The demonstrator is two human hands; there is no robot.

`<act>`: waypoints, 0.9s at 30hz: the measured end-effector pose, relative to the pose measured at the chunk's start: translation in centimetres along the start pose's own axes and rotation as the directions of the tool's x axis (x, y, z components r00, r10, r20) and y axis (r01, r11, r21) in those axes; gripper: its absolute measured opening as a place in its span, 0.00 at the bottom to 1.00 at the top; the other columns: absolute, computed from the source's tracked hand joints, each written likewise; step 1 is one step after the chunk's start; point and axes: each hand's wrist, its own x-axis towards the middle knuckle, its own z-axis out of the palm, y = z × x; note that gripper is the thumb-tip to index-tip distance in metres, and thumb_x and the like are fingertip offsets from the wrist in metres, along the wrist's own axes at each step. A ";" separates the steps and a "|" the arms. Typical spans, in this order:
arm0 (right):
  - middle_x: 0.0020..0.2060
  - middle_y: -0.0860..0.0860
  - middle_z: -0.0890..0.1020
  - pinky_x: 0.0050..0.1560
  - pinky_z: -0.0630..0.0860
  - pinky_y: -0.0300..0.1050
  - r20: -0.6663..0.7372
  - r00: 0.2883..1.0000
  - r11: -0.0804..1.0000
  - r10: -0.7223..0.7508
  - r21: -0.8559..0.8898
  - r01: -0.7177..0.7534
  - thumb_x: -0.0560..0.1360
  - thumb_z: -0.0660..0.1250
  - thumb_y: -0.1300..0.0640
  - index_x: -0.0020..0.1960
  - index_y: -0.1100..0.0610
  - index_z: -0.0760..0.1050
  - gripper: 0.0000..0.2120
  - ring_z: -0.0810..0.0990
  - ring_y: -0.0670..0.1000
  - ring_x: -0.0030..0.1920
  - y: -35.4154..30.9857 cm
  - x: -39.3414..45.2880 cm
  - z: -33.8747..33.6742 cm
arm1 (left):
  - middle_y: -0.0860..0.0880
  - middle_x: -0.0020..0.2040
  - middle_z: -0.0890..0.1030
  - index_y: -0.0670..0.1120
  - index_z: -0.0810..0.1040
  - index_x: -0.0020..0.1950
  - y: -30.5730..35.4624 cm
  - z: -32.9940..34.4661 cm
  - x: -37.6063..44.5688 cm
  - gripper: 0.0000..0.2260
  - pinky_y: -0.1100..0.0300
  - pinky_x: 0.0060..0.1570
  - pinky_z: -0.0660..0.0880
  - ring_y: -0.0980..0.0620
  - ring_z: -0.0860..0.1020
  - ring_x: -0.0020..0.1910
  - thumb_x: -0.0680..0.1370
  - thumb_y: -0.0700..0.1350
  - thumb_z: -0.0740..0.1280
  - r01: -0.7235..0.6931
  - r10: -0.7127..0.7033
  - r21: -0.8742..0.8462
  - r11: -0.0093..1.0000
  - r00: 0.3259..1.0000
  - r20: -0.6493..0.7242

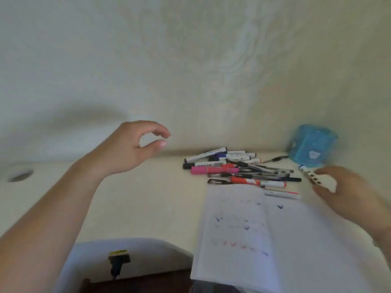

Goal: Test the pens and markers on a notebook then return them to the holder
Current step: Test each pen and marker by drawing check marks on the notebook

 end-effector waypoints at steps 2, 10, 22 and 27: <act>0.54 0.53 0.81 0.59 0.70 0.51 0.043 0.999 0.999 0.028 -0.035 -0.026 0.71 0.73 0.55 0.57 0.57 0.79 0.16 0.78 0.59 0.55 3.1 0.1 1.3 | 0.61 0.52 0.81 0.53 0.81 0.54 3.0 3.4 3.1 0.06 0.77 0.50 0.66 0.67 0.75 0.55 0.77 0.48 0.69 -0.078 0.076 -0.056 0.995 0.996 -0.037; 0.42 0.55 0.83 0.43 0.73 0.47 -0.144 0.972 0.982 0.187 0.002 -0.189 0.71 0.70 0.63 0.51 0.54 0.80 0.11 0.78 0.59 0.42 8.6 1.4 3.1 | 0.57 0.58 0.78 0.56 0.75 0.62 8.0 19.4 9.6 0.14 0.53 0.58 0.70 0.52 0.74 0.57 0.78 0.55 0.65 -0.290 0.240 0.179 0.940 0.936 0.257; 0.53 0.39 0.79 0.51 0.74 0.45 -0.031 0.996 0.977 -0.089 -0.198 0.081 0.73 0.66 0.41 0.56 0.43 0.78 0.14 0.74 0.49 0.58 1.2 0.0 0.8 | 0.63 0.56 0.77 0.57 0.78 0.57 7.6 20.5 7.7 0.11 0.62 0.61 0.69 0.66 0.70 0.59 0.77 0.57 0.64 -0.315 0.324 -0.078 0.946 0.925 0.197; 0.52 0.35 0.73 0.45 0.66 0.35 0.213 0.957 0.962 -0.195 -0.146 0.228 0.72 0.61 0.32 0.59 0.37 0.73 0.18 0.68 0.40 0.55 -0.7 0.0 3.6 | 0.56 0.39 0.75 0.54 0.79 0.50 10.5 17.6 6.5 0.13 0.65 0.39 0.69 0.60 0.72 0.37 0.70 0.55 0.76 -0.154 0.363 -0.343 0.927 0.599 0.713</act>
